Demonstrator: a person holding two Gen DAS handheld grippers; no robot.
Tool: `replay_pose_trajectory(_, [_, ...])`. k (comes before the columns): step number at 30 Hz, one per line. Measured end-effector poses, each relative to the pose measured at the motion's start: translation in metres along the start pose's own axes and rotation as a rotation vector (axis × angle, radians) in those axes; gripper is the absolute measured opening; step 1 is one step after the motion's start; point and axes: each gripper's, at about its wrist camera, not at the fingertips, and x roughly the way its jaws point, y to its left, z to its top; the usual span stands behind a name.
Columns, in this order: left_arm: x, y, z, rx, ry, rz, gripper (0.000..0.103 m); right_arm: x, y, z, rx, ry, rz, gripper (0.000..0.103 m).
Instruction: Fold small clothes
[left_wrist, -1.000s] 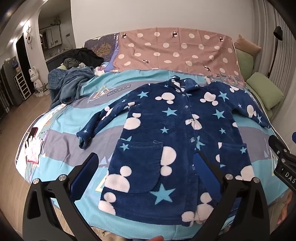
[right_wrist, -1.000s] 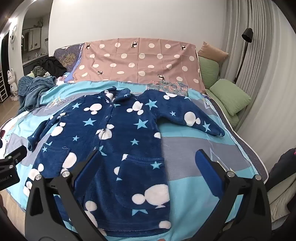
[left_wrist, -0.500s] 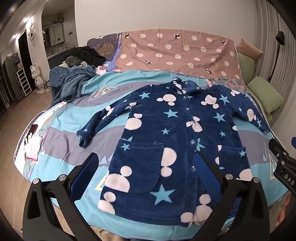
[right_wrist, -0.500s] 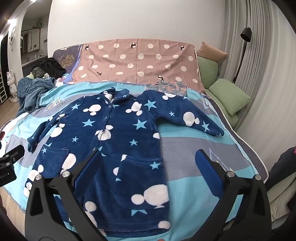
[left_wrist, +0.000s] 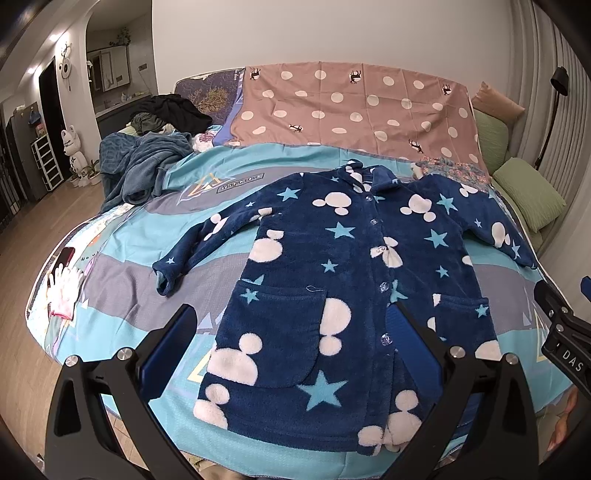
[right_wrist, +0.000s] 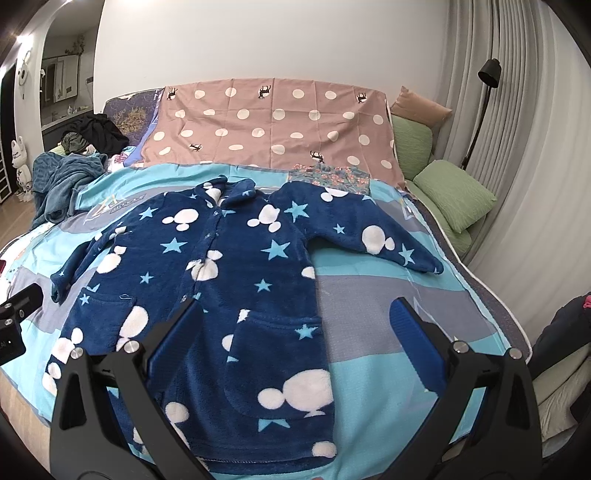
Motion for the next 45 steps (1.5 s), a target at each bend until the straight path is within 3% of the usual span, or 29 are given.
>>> replay_pose_trajectory(15, [-0.0002, -0.0027, 0.0010, 0.001, -0.002, 0.002, 0.102, -0.0003, -0.0035, -0.0026, 0.013, 0.000, 0.001, 0.101])
replay_pose_trajectory(19, [-0.0005, -0.0026, 0.0022, 0.003, -0.003, 0.002, 0.102, -0.0009, -0.0061, -0.0015, 0.031, -0.004, 0.035, 0.101])
replay_pose_trajectory(45, [-0.0005, -0.0053, 0.0067, 0.006, -0.008, 0.003, 0.102, 0.0011, -0.0060, -0.0036, 0.010, -0.015, -0.007, 0.101])
